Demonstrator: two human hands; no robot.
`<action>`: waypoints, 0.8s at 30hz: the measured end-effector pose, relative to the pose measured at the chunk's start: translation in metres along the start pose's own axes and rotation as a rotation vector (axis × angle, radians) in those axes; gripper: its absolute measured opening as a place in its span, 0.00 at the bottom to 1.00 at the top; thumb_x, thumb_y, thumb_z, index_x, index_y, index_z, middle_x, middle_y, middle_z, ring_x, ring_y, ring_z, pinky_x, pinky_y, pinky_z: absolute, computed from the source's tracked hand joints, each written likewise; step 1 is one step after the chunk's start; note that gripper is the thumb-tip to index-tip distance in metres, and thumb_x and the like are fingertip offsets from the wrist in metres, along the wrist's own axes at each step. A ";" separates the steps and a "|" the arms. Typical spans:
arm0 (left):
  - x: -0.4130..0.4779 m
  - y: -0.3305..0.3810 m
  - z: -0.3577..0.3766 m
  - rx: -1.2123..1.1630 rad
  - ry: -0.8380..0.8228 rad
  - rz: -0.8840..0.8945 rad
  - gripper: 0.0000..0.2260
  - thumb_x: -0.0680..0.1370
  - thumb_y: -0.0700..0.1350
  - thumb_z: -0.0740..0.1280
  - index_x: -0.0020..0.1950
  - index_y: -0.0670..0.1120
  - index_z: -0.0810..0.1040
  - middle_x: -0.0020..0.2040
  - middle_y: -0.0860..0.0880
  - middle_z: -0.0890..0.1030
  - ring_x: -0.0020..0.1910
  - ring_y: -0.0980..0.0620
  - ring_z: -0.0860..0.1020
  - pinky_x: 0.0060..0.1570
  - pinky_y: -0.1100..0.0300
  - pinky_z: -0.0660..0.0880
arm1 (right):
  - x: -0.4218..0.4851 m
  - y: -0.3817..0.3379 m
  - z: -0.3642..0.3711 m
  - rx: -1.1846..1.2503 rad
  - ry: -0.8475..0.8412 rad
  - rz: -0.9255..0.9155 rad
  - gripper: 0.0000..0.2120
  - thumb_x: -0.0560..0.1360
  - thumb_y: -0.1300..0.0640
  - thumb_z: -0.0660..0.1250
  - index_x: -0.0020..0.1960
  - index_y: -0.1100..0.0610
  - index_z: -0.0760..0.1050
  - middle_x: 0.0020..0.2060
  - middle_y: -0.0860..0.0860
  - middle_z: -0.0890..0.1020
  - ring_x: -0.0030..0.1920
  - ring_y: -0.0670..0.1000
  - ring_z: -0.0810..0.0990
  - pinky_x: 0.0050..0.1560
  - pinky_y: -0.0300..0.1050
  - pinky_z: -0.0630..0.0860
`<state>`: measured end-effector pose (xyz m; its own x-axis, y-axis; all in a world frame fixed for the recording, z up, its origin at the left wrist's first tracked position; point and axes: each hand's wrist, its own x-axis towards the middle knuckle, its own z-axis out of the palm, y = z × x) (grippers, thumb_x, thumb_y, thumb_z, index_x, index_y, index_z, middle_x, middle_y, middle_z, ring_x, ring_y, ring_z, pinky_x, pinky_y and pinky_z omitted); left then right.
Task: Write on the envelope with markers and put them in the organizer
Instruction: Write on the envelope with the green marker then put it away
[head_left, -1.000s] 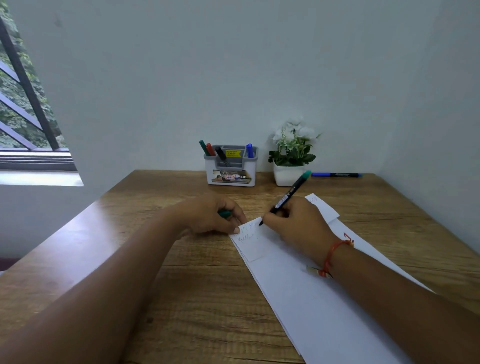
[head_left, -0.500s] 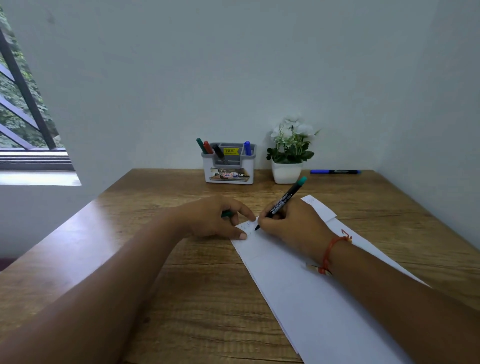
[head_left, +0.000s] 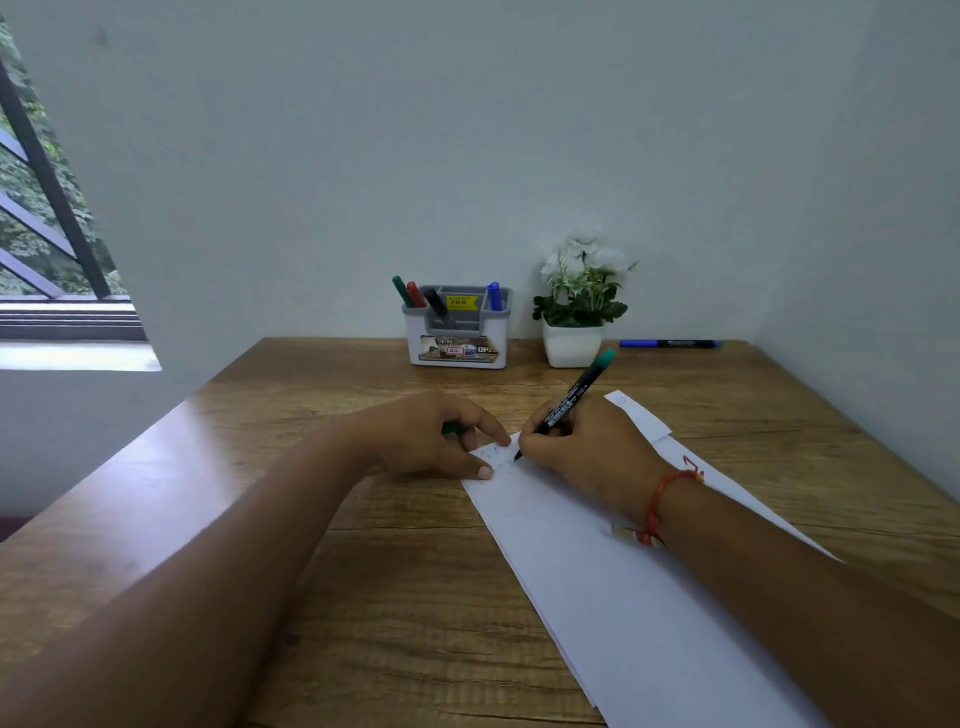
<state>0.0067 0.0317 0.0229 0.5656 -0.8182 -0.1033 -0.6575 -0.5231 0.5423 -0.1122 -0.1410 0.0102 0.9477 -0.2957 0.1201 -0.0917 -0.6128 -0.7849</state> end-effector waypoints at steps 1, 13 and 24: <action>0.000 0.000 0.000 -0.001 0.001 0.000 0.17 0.72 0.52 0.75 0.60 0.62 0.79 0.41 0.68 0.73 0.41 0.64 0.71 0.42 0.66 0.65 | 0.000 0.000 0.000 -0.004 0.003 -0.003 0.08 0.74 0.56 0.68 0.37 0.50 0.78 0.28 0.44 0.78 0.34 0.44 0.76 0.34 0.36 0.70; -0.002 0.004 -0.001 0.005 -0.037 -0.019 0.17 0.74 0.52 0.74 0.62 0.61 0.79 0.45 0.66 0.73 0.44 0.62 0.71 0.44 0.65 0.65 | 0.004 0.003 -0.008 0.098 0.058 0.068 0.08 0.74 0.55 0.68 0.45 0.58 0.83 0.38 0.54 0.86 0.33 0.46 0.79 0.34 0.39 0.75; -0.002 0.001 0.001 -0.023 -0.012 -0.010 0.17 0.72 0.52 0.75 0.60 0.62 0.80 0.48 0.63 0.75 0.46 0.61 0.73 0.45 0.64 0.67 | 0.002 0.001 -0.005 0.068 -0.036 0.080 0.06 0.72 0.58 0.68 0.43 0.62 0.79 0.36 0.54 0.79 0.40 0.49 0.77 0.38 0.43 0.74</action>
<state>0.0047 0.0323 0.0232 0.5661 -0.8157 -0.1190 -0.6398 -0.5258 0.5605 -0.1116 -0.1466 0.0128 0.9486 -0.3146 0.0346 -0.1478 -0.5370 -0.8305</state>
